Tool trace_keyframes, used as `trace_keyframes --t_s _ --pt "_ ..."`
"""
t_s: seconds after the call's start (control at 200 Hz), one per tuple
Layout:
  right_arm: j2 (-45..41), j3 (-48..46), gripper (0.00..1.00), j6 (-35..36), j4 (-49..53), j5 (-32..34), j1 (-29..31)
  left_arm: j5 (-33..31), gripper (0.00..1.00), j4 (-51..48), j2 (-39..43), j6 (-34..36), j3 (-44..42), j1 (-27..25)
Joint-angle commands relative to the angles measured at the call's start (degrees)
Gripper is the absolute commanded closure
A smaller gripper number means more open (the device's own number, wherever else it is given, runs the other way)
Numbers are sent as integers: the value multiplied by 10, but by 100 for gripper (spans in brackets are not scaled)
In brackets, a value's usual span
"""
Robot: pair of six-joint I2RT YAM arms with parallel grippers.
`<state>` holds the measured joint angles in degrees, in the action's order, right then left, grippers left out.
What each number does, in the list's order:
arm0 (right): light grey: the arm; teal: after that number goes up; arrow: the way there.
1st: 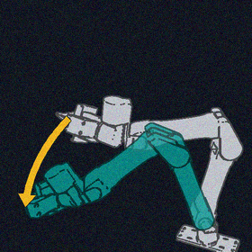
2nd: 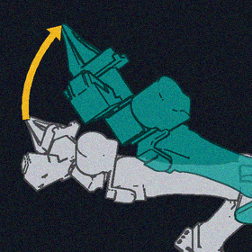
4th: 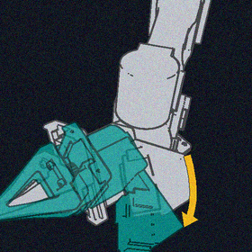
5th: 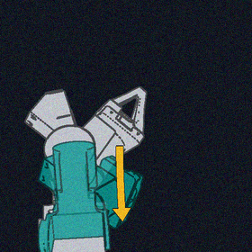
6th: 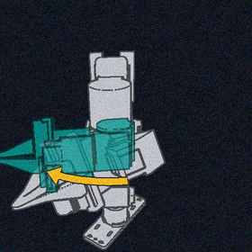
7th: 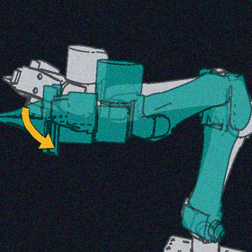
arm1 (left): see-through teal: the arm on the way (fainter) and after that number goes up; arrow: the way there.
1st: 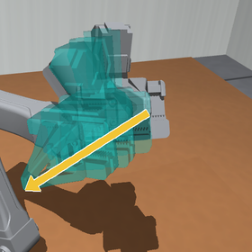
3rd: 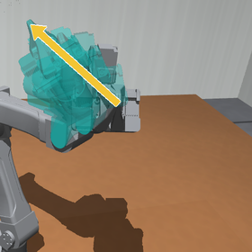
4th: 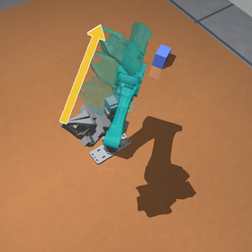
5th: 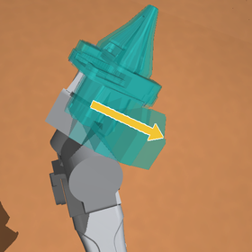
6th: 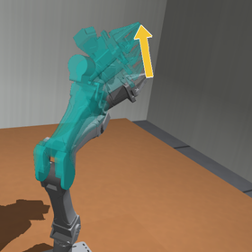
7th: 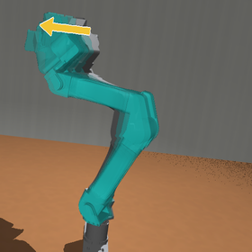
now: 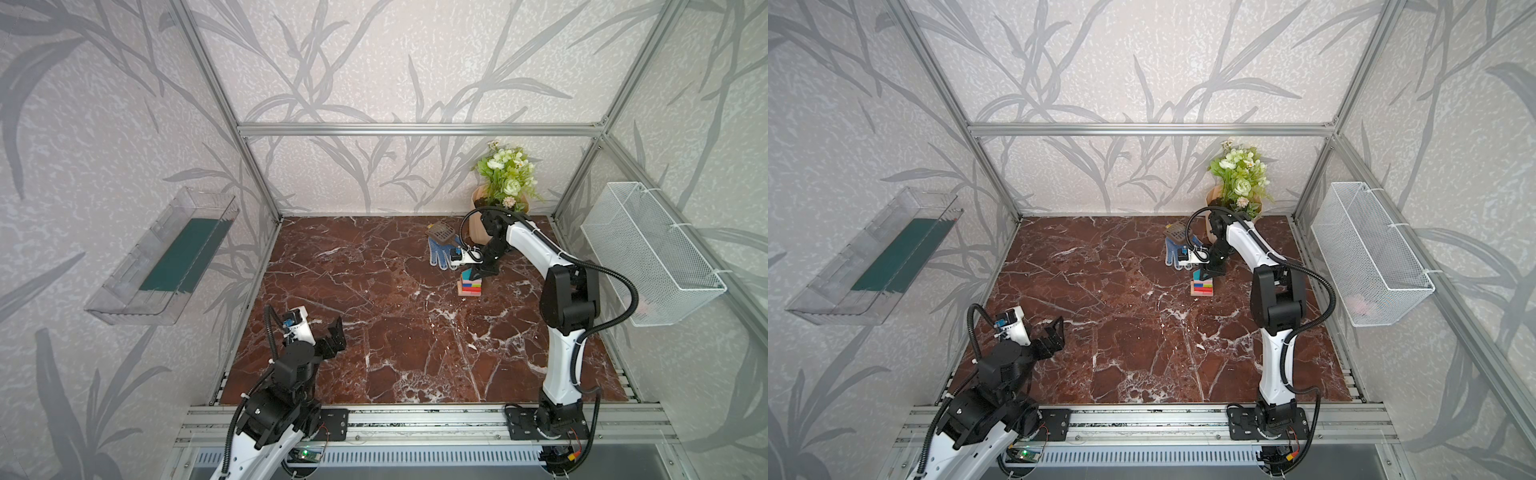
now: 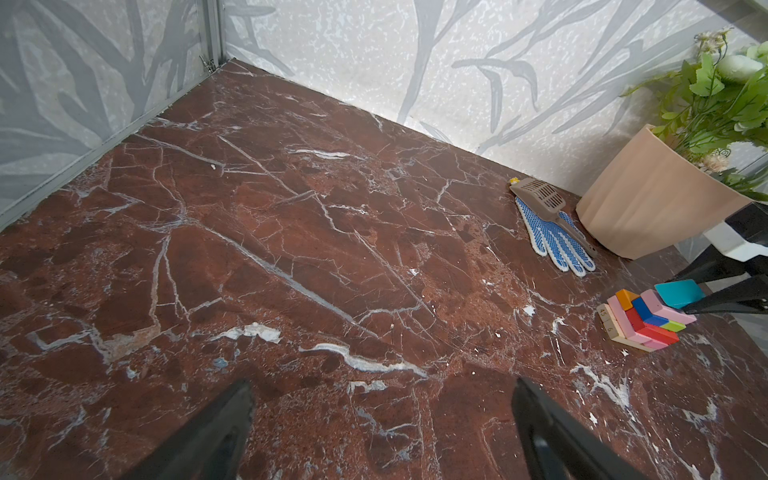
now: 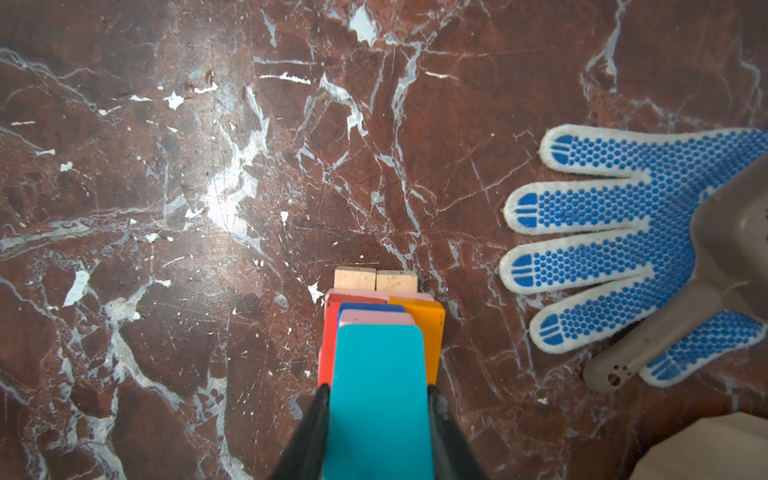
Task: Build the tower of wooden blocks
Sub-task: 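Lower the teal block onto the pink block atop the stack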
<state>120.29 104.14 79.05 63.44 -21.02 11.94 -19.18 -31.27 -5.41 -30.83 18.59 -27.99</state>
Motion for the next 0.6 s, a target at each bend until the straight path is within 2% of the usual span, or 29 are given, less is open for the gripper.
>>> trace_keyframes --t_s 0.0,0.27,0.595 --pt "-4 -8 94 -6 5 2 -3 0 2 2 0 -4 -6 2" --pt "-13 -19 87 -7 -5 9 -5 -1 2 2 0 -5 -6 1" --pt "-21 -28 86 -10 -9 4 -5 0 2 2 0 -4 -6 2"
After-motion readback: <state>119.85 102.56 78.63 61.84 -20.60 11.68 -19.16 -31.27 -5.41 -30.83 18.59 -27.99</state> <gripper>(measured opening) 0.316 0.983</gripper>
